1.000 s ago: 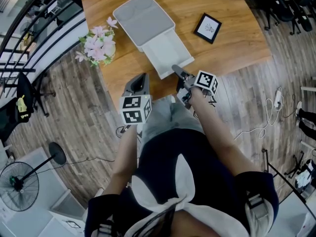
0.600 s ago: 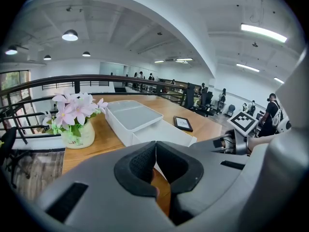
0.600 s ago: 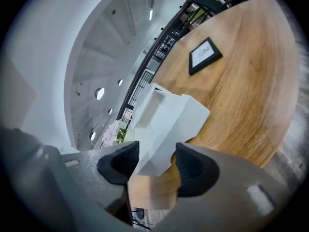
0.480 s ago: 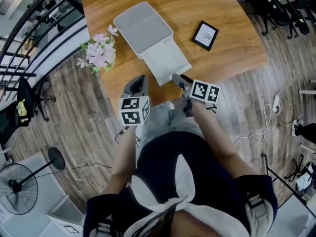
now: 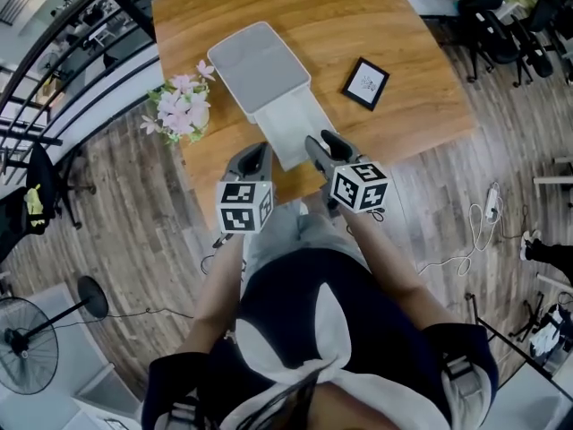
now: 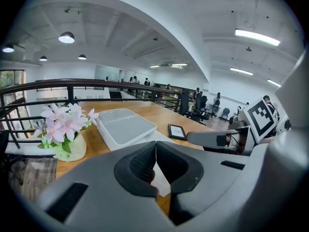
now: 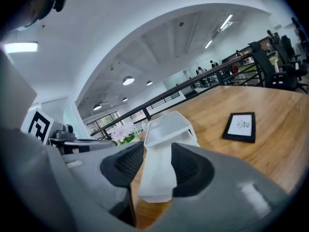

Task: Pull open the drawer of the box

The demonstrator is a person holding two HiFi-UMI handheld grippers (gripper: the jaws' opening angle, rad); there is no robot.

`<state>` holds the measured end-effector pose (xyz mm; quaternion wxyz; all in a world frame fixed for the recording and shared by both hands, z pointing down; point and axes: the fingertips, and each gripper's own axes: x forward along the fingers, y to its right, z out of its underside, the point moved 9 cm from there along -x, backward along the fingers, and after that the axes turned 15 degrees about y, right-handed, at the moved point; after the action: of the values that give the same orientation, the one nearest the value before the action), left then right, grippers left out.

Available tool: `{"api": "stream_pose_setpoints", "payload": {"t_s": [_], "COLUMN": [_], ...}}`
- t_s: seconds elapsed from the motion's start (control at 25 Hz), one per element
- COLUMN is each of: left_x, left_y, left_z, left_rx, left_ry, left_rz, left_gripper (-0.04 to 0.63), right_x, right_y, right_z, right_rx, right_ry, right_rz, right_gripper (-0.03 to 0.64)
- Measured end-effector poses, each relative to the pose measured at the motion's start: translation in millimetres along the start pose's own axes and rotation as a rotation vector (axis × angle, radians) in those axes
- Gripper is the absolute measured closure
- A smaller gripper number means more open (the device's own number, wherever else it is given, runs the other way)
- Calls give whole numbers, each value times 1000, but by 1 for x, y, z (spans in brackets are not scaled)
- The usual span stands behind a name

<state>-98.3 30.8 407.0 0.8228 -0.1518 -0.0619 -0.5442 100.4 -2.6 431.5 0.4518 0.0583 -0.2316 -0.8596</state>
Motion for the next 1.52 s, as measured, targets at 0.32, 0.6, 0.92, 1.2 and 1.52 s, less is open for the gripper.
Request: {"api": "stream_pose_setpoints", "payload": {"t_s": [0.32, 0.6, 0.92, 1.2, 1.52], "left_x": [1, 3, 0, 0, 0], "left_y": [14, 19, 32, 41, 41], "left_z": [-24, -38, -49, -45, -48], "left_rx": [17, 29, 20, 58, 97], "left_ry": [72, 109, 149, 146, 149], "left_rz": [36, 51, 90, 101, 85], "left_gripper": [577, 577, 577, 577, 577], "right_x": [0, 0, -1, -3, -6], "right_y": [-21, -31, -48, -57, -54], "right_z": [-24, -43, -55, -56, -57], "right_rx": [-145, -222, -275, -339, -340], "right_ry": [70, 133, 164, 166, 153], "right_rz": [-43, -43, -93, -110, -104], "right_gripper": [506, 618, 620, 620, 620]}}
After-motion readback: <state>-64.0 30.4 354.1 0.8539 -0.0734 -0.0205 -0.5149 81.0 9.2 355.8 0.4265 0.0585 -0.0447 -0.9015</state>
